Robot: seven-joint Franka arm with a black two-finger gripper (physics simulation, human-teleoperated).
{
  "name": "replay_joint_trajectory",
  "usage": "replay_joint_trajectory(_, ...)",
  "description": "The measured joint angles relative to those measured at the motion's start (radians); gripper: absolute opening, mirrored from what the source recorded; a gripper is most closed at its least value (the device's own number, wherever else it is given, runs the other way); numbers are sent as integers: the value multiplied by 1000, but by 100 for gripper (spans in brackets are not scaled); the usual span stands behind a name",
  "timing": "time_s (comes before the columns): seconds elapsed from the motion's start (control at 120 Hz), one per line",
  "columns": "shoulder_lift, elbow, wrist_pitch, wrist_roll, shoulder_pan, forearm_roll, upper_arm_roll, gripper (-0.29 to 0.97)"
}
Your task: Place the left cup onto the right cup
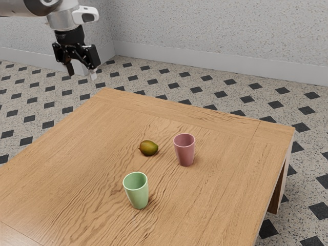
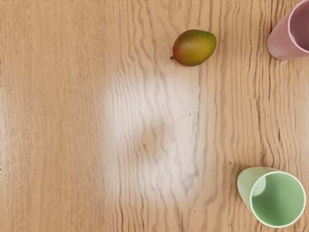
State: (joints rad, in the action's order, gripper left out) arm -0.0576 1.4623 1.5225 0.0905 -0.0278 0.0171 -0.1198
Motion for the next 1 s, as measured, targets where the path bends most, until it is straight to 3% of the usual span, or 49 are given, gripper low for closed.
replay_joint_trajectory(1.0, -74, 45, 81, -15, -16, 2, 2, 66)
